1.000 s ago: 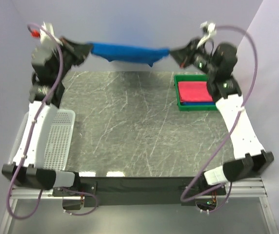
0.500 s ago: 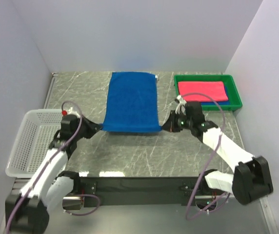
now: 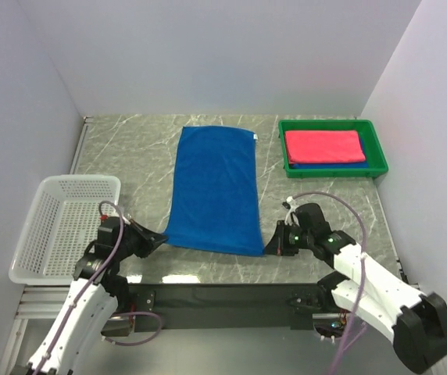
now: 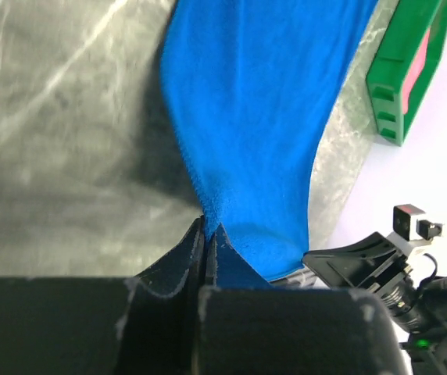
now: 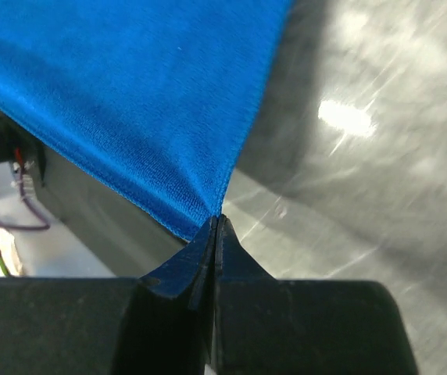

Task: Fold and stack the towels
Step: Move the towel to the center of the board

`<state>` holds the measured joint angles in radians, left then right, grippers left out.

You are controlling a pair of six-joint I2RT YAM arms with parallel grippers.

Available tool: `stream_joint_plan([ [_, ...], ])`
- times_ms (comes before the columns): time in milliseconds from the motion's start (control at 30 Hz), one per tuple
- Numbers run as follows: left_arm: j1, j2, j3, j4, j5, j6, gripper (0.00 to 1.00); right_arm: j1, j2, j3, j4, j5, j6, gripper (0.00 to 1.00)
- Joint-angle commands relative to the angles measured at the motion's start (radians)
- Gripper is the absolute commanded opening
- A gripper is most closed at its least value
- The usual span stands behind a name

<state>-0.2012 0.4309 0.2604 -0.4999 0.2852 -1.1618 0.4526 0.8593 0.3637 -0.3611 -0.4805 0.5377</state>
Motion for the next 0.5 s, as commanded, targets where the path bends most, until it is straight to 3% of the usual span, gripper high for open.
stream_joint_plan([
  [0, 0.002, -0.11, 0.083, -0.176, -0.03, -0.05, 0.01, 0.049, -0.107, -0.005, -0.102, 0.055, 0.074, 0.0],
  [200, 0.002, -0.179, 0.224, -0.359, -0.115, -0.015, 0.06, 0.067, -0.223, 0.029, -0.208, 0.126, 0.111, 0.0],
  [467, 0.002, -0.165, 0.085, -0.253, -0.046, -0.059, 0.08, 0.07, -0.181, -0.009, -0.141, 0.125, 0.123, 0.0],
])
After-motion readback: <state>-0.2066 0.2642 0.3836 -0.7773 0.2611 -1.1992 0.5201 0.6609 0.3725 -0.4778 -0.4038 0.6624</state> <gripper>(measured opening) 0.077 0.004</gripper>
